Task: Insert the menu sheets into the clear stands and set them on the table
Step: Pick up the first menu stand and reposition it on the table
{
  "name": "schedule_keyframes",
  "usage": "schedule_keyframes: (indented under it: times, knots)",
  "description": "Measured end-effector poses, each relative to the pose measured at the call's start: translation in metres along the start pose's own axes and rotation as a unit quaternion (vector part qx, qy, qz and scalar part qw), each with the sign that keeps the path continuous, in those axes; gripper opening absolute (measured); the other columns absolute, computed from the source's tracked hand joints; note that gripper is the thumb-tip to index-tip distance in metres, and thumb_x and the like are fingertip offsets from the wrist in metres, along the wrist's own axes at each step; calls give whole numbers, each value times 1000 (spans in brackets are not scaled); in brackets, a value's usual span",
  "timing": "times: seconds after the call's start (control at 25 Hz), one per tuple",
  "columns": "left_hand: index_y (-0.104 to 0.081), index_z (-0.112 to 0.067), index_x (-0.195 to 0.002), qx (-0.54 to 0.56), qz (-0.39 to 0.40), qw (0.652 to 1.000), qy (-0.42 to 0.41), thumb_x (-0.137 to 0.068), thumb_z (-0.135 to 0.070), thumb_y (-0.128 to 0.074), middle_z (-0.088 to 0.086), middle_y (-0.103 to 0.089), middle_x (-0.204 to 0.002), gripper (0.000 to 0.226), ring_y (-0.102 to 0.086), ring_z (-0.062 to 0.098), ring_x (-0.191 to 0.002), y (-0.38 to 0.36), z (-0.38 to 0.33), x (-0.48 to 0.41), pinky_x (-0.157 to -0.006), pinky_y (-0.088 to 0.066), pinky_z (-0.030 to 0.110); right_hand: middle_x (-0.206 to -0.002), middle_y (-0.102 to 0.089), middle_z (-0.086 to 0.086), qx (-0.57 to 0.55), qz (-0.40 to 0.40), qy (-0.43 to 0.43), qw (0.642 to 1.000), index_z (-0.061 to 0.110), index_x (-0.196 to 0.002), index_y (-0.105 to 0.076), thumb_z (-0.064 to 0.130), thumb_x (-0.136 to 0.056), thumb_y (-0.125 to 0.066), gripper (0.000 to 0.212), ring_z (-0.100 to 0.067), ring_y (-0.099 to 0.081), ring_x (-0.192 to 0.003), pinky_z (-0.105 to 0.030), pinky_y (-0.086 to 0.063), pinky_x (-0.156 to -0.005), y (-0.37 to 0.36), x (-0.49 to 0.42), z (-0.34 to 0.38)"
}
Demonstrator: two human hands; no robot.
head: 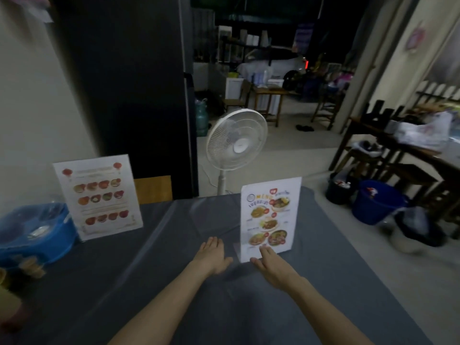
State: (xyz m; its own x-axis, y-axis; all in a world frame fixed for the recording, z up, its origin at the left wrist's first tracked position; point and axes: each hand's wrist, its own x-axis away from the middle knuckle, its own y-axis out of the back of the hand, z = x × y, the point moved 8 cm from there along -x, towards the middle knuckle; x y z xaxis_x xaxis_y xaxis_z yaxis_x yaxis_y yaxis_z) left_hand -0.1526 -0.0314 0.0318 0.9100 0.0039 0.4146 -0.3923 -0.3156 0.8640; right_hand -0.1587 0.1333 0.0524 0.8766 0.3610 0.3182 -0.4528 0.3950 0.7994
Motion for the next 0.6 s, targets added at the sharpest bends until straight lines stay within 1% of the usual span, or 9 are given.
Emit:
schedule_keyframes:
  times: [0.08,0.16,0.24,0.28,0.36,0.44,0.48,0.52,0.6]
  knots:
    - [-3,1,-153,28,1,1000,-8,-98,-45,-38,17,0,-163,81,1,29,-152,1,-16,-6,-124,-4,39,-135,-47,-9,-18,-22,-9,1000,5,-129,-44,35,-99,-35,44,-26,-48,-116,-33,-38,-97,18,10,-14]
    - [-2,2,-153,57,4,998,-1,-97,-47,-41,18,1,-163,84,1,30,-152,1,-26,-12,-124,-5,39,-132,-47,1,-93,-53,-36,994,5,-129,-47,34,-99,-36,43,-23,-49,-118,-30,-37,-98,36,15,-33]
    - [-2,2,-153,74,-3,997,5,-96,-48,-43,18,1,-163,86,1,31,-152,6,-34,-14,-124,-6,39,-132,-50,1,-163,-81,-56,982,6,-131,-49,37,-98,-36,46,-25,-49,-123,-31,-36,-101,52,13,-52]
    - [-3,1,-153,95,-3,995,7,-95,-48,-45,18,-1,-163,86,0,31,-152,8,-35,-18,-124,-8,40,-133,-50,2,-176,-84,-63,979,6,-131,-48,40,-98,-35,49,-25,-49,-123,-33,-36,-102,58,8,-60]
    - [-13,-3,-153,158,-12,987,7,-92,-48,-51,16,-13,-162,85,-12,32,-150,14,-41,-28,-122,-19,43,-132,-56,-6,-203,-88,-76,972,5,-126,-52,43,-97,-35,51,-23,-55,-112,-33,-43,-95,71,-5,-80]
    - [-33,-10,-146,246,-37,968,21,-82,-53,-58,13,-34,-154,80,-37,28,-140,18,-40,-45,-114,-36,46,-122,-60,-9,-230,-92,-69,966,5,-114,-55,38,-98,-35,42,-16,-56,-94,-27,-44,-81,90,-18,-91]
    - [-42,-13,-138,291,-54,955,32,-76,-55,-61,10,-43,-147,77,-46,25,-132,20,-40,-53,-108,-43,45,-120,-60,-10,-247,-90,-68,962,5,-116,-54,36,-99,-35,40,-15,-54,-92,-27,-42,-81,99,-26,-97]
    - [-47,-14,-129,335,-71,939,40,-74,-54,-65,5,-50,-142,70,-51,20,-126,25,-43,-55,-105,-46,43,-121,-58,-12,-256,-93,-65,960,3,-120,-51,36,-98,-36,42,-16,-53,-93,-28,-41,-82,107,-35,-104]
    - [-45,-19,-120,441,-101,890,51,-82,-35,-71,-2,-56,-132,49,-55,14,-116,35,-53,-50,-100,-46,34,-123,-55,-13,-311,-96,-65,943,1,-128,-46,37,-98,-37,48,-19,-52,-101,-30,-38,-85,118,-52,-116]
